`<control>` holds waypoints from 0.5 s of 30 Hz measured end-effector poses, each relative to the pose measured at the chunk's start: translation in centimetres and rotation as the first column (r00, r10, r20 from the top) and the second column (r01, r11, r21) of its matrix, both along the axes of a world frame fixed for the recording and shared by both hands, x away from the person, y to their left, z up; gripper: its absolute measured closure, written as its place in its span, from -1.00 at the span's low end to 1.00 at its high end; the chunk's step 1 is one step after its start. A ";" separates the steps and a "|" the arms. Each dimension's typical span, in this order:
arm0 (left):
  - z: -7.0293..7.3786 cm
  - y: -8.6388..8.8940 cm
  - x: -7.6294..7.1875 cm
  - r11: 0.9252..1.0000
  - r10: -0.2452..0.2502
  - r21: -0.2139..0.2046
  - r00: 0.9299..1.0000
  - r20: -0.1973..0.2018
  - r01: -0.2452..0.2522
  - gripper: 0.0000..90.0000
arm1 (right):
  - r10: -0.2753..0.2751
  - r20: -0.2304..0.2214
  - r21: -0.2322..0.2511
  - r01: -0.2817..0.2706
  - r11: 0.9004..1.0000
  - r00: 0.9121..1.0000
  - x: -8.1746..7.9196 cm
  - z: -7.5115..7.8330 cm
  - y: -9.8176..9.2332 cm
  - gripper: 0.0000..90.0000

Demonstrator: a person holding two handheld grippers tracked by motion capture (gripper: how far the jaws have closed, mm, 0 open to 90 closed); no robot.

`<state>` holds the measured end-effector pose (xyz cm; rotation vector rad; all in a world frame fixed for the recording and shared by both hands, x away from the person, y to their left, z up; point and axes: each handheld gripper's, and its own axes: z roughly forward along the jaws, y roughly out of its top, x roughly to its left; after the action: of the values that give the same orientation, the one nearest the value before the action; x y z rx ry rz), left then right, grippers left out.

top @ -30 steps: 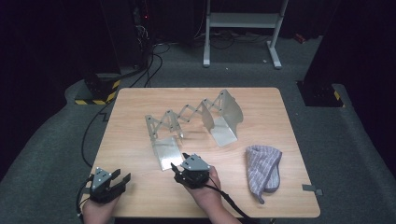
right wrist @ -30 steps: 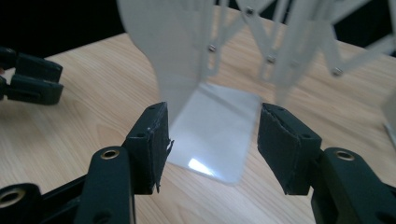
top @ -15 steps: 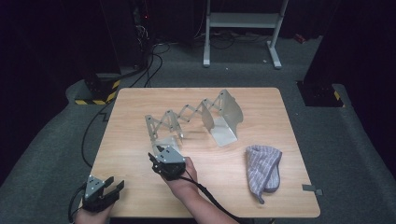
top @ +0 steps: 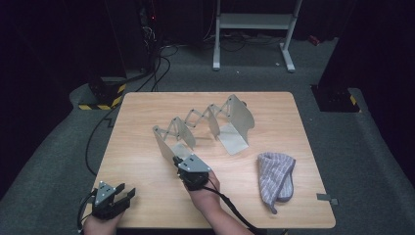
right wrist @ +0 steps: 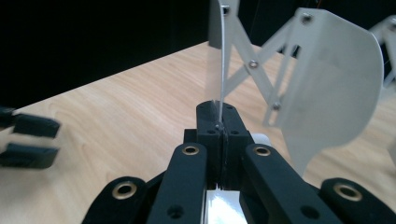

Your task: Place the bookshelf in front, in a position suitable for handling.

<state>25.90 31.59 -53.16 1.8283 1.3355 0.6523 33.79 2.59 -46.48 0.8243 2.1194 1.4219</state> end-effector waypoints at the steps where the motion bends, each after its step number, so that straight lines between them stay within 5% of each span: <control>1: 0.0 -0.2 0.1 1.000 -0.008 0.000 1.000 -0.001 0.008 0.11 | 0.002 -0.001 0.003 -0.002 1.000 1.000 -0.3 0.0 -0.7 0.99; 8: 0.2 -2.5 1.3 0.996 -0.084 0.000 0.996 0.010 0.084 0.09 | 0.006 0.018 0.004 -0.006 1.000 1.000 -3.4 -0.1 -4.9 0.95; 15: 0.5 -6.0 3.4 0.983 -0.182 -0.028 0.983 0.034 0.183 0.03 | -0.052 0.035 0.009 0.052 0.999 0.998 -5.0 -0.3 -7.9 0.83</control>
<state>29.28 25.59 -52.66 1.8811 1.1348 0.5573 28.80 -5.36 -46.74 0.8452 2.0530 1.4085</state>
